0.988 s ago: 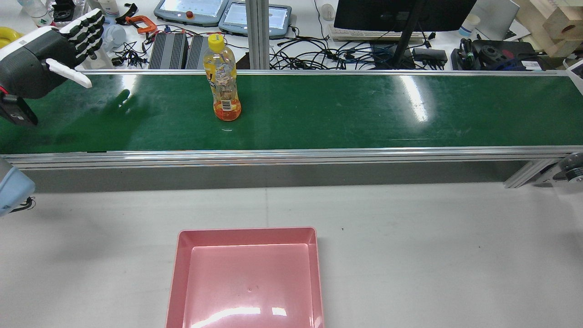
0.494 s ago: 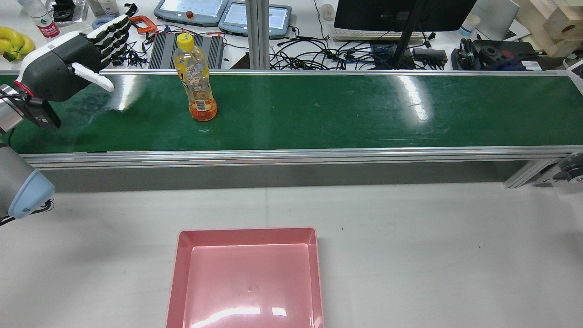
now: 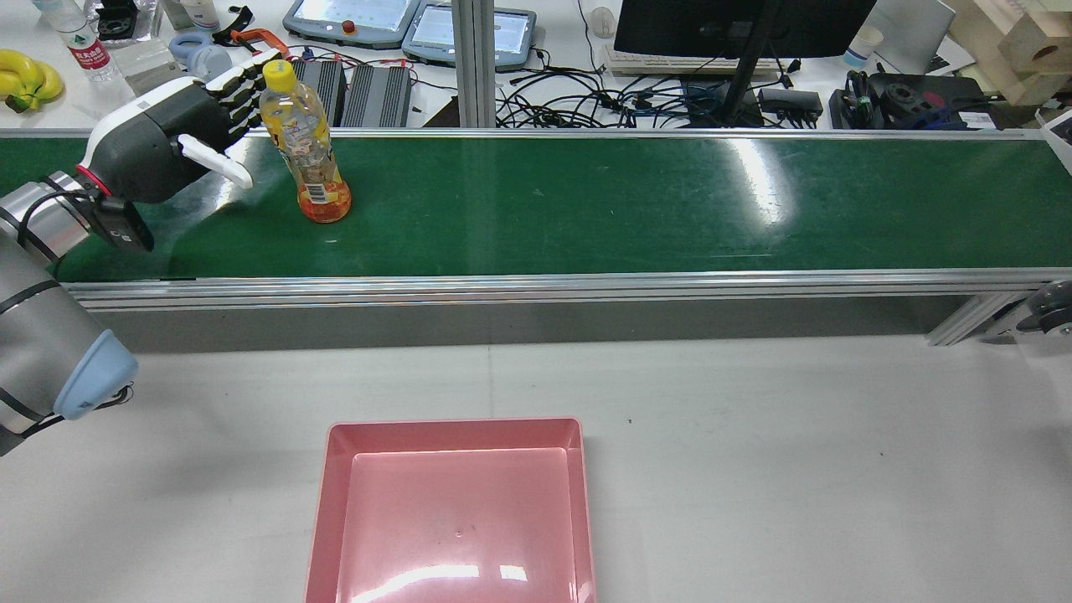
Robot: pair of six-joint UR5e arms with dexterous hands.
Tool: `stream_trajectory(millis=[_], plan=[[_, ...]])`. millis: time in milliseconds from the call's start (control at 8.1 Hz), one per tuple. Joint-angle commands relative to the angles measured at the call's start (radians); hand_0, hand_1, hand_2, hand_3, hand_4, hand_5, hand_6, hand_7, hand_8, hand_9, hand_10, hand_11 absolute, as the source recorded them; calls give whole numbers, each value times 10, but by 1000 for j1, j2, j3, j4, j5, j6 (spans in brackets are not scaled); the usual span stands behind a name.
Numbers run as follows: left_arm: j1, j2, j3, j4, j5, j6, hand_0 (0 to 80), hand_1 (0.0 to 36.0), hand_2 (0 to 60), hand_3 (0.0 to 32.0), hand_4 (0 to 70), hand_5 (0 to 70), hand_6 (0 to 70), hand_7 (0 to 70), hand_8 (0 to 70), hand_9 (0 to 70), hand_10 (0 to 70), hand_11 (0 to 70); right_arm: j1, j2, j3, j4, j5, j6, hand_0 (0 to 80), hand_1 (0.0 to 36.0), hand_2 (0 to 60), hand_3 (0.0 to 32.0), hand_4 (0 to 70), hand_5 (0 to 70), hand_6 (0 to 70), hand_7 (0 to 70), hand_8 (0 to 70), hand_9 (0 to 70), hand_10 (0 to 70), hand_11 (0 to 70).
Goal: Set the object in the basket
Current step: 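Reach the left hand forward toward the moving juice bottle on the belt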
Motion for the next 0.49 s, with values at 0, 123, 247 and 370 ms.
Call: stream_trajectory(millis=[0, 123, 247, 370], plan=[[39, -14, -2, 2, -10, -4, 635, 121, 0, 0, 0, 69, 0, 0, 0, 0, 0, 0, 0, 0, 0, 0, 0, 0, 0, 0, 0, 0, 0, 0, 0, 0, 0, 0, 0, 0], [32, -9, -11, -46, -13, -11, 638, 121, 0, 0, 0, 64, 0, 0, 0, 0, 0, 0, 0, 0, 0, 0, 0, -1, 0, 0, 0, 0, 0, 0, 0, 0, 0, 0, 0, 0], [27, 9, -14, -86, -109, -31, 643, 124, 0, 0, 0, 58, 0, 0, 0, 0, 0, 0, 0, 0, 0, 0, 0, -1, 0, 0, 0, 0, 0, 0, 0, 0, 0, 0, 0, 0], [47, 73, -9, -137, -248, -116, 779, 147, 0, 0, 3, 142, 0, 16, 3, 11, 32, 74, 0, 0, 0, 0, 0, -1, 0, 0, 0, 0, 0, 0, 0, 0, 0, 0, 0, 0]])
